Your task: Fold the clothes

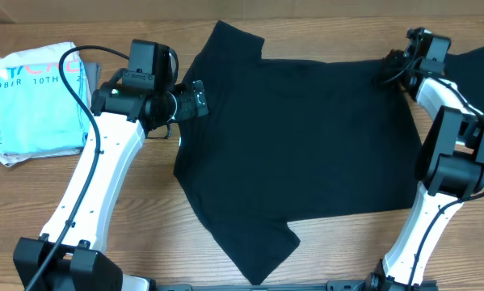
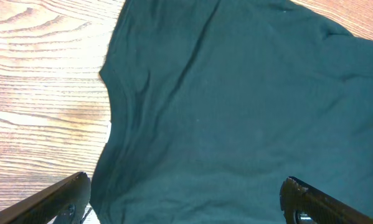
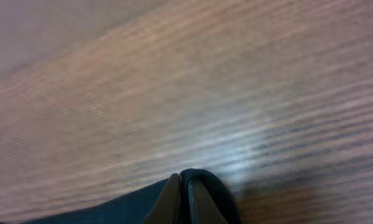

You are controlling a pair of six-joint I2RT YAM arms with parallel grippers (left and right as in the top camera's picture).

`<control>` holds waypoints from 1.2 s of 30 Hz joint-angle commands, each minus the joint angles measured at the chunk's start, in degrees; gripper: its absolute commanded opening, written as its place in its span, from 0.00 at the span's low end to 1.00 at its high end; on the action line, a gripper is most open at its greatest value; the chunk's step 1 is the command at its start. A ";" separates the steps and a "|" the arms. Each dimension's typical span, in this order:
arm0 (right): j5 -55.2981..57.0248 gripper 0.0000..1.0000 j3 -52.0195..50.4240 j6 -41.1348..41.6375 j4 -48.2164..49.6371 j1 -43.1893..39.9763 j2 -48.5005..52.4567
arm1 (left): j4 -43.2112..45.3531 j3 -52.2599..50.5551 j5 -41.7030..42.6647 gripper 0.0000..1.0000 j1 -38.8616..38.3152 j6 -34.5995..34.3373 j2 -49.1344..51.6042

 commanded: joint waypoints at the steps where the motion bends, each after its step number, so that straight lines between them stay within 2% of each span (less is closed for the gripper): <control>1: -4.35 0.04 4.17 2.45 -0.63 -1.57 -2.93 | -0.07 0.04 0.44 1.00 -0.26 0.48 0.02; 7: -3.58 0.04 4.42 2.16 -3.10 -2.56 -5.05 | -0.07 0.04 0.44 1.00 -0.26 0.48 0.02; 12: 8.28 0.04 4.20 2.12 -8.11 -2.60 -3.45 | -0.07 0.04 0.46 1.00 -0.26 0.48 0.02; 13: 8.94 0.15 4.20 1.51 -8.11 -2.60 -2.91 | -0.07 0.04 0.46 1.00 -0.24 0.48 0.02; 14: 9.01 0.30 4.20 0.42 -7.96 -2.60 -2.14 | -0.07 0.04 0.44 1.00 -0.26 0.48 0.02; 17: 8.98 0.39 4.20 -2.01 -5.90 -2.58 0.04 | -0.07 0.04 0.46 1.00 -0.24 0.48 0.02; 19: 9.18 0.52 4.20 -2.14 -4.09 -2.60 1.14 | -0.07 0.04 0.44 1.00 -0.24 0.48 0.02; 21: 9.14 0.52 4.26 -2.12 -2.49 -2.60 1.25 | -0.07 0.04 0.44 1.00 -0.24 0.48 0.02; 24: 6.27 0.52 6.88 -2.08 -3.28 -2.60 -0.85 | -0.07 0.04 0.44 1.00 -0.26 0.48 0.02; 28: 1.40 0.50 13.11 -2.10 -10.21 -1.77 -4.20 | -0.07 0.04 0.46 1.00 -0.24 0.48 0.02; 29: 1.44 0.45 14.47 -2.10 -12.17 -1.42 -4.74 | -0.07 0.04 0.44 1.00 -0.24 0.48 0.02; 33: 1.53 0.09 16.94 -2.10 -19.28 0.02 -5.38 | -0.07 0.04 0.46 1.00 -0.24 0.48 0.02; 36: 3.08 0.04 16.02 -2.05 -24.04 0.68 -4.31 | -0.07 0.04 0.46 1.00 -0.26 0.48 0.02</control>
